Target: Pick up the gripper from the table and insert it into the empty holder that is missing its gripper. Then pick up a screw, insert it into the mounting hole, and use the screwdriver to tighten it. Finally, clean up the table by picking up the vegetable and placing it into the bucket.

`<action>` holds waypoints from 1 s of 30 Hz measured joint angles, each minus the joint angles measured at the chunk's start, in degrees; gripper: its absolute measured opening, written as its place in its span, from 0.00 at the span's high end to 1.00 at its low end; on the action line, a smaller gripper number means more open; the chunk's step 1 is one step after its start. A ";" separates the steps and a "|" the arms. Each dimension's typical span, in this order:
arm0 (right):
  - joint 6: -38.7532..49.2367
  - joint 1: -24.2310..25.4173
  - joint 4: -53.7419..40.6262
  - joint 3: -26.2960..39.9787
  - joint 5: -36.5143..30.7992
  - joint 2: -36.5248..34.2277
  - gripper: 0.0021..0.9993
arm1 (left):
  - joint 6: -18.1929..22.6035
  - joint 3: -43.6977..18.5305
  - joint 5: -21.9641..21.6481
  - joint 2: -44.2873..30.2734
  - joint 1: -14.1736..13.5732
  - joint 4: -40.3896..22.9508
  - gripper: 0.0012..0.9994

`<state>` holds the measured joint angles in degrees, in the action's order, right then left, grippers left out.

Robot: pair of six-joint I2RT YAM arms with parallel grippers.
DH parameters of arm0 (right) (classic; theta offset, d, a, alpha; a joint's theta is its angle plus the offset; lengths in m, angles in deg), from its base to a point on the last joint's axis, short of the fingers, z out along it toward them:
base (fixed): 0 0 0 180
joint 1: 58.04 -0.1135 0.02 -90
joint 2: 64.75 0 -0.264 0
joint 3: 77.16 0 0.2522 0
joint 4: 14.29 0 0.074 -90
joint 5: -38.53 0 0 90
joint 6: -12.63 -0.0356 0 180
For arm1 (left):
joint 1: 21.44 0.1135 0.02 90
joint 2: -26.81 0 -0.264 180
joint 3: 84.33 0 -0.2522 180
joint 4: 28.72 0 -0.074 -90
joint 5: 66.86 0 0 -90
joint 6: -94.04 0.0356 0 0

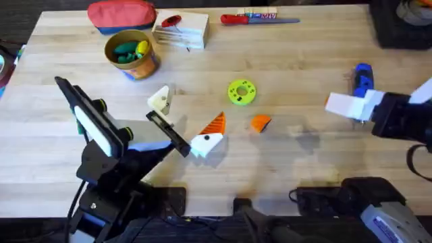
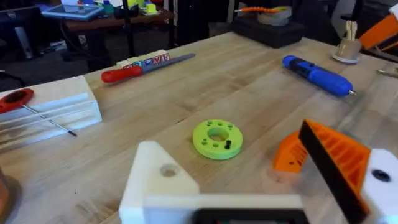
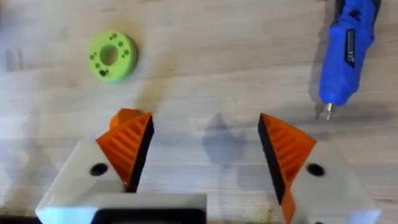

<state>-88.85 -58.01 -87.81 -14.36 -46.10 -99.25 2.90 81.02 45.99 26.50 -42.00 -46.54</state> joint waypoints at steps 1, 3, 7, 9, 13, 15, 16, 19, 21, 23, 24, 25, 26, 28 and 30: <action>-0.83 0.00 0.62 0.00 0.67 0.01 0.01 | -0.02 0.00 0.07 0.02 0.00 0.00 0.02; -2.49 0.00 0.75 0.00 1.62 0.02 0.01 | -0.50 0.00 0.37 0.00 0.00 0.02 0.02; -4.60 -0.09 3.83 0.00 2.79 0.00 0.01 | -2.36 0.00 2.23 0.01 0.00 0.04 0.02; -3.54 -0.60 3.91 0.00 3.93 -0.20 0.01 | -2.96 0.00 3.95 0.00 0.00 0.06 0.02; -1.01 -4.04 3.87 0.00 5.97 -3.30 0.01 | -3.72 0.00 8.96 0.02 0.00 0.04 0.02; 0.34 -7.15 3.99 0.00 6.35 -6.03 0.01 | -3.92 0.00 11.34 0.02 0.00 0.02 0.02; 0.97 -8.80 4.09 0.00 6.46 -7.47 0.01 | -3.94 0.00 12.38 0.00 0.00 0.00 0.02; 2.40 -14.44 4.88 0.00 6.66 -12.70 0.01 | -4.09 0.00 15.04 0.00 0.00 -0.07 0.02; 2.95 -17.89 5.70 0.00 6.89 -16.40 0.01 | -4.11 0.00 16.39 0.00 0.00 -0.15 0.02; 2.99 -20.62 6.46 0.00 7.14 -19.72 0.01 | -4.11 0.00 17.56 0.02 0.00 -0.20 0.02; 2.99 -21.64 6.96 0.00 7.21 -21.13 0.01 | -4.11 0.00 18.06 0.00 0.00 -0.24 0.02; 3.01 -22.58 7.65 0.00 7.43 -22.52 0.01 | -4.11 0.00 18.44 0.00 0.00 -0.24 0.02; 3.02 -23.37 8.29 0.00 7.53 -23.66 0.01 | -4.13 0.00 18.76 0.02 0.00 -0.26 0.02; 3.35 -25.21 9.03 0.00 7.49 -26.04 0.01 | -4.13 0.00 19.30 0.00 0.00 -0.28 0.02; 3.69 -27.46 9.54 0.00 6.60 -28.06 0.01 | -4.12 0.00 19.55 0.00 0.00 -0.31 0.02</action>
<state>-85.16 -85.47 -78.28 -14.36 -39.50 -127.31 -1.23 81.02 65.54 26.50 -42.00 -46.85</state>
